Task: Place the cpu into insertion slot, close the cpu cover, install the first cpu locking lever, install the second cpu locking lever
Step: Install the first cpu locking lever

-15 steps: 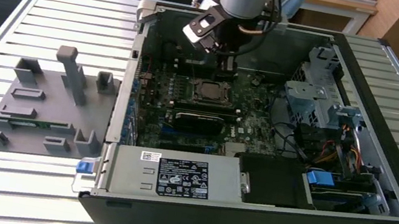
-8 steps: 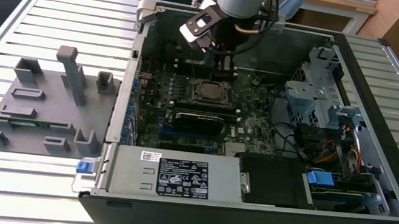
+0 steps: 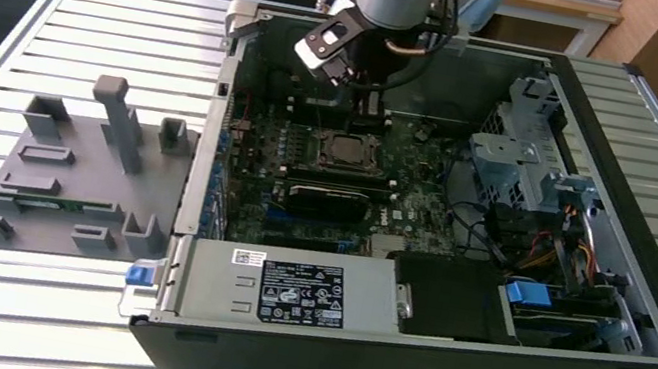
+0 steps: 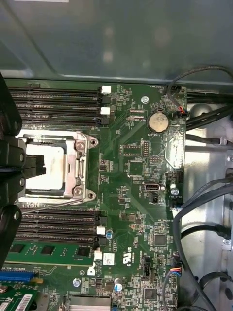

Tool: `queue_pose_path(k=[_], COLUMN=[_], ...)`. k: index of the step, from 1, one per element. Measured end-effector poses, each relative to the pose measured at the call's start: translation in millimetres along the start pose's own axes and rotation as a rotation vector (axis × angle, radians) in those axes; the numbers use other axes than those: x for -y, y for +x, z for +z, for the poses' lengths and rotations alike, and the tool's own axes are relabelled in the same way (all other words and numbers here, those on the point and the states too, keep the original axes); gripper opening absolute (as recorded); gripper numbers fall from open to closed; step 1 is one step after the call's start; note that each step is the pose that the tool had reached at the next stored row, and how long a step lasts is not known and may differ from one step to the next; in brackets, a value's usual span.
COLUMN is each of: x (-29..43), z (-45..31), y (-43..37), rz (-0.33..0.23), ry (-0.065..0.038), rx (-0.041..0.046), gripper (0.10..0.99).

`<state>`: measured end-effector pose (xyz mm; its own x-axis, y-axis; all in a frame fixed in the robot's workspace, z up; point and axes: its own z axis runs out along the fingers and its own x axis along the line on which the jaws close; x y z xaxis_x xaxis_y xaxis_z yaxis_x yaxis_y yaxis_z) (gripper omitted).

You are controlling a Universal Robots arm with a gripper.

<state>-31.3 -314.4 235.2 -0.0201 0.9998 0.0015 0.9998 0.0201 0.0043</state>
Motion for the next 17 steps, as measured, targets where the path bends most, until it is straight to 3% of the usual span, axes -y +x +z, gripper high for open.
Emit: queue_pose_path(k=[7,14,17], x=[-0.1,-0.2,-0.1], z=[-10.5,-29.7,-30.1], y=[0.1,0.1,0.2], rz=[0.0,0.0,-0.032], ry=[0.0,0.0,0.0], rx=[-0.0004,0.0011,0.001], gripper=[0.106,0.106,0.106])
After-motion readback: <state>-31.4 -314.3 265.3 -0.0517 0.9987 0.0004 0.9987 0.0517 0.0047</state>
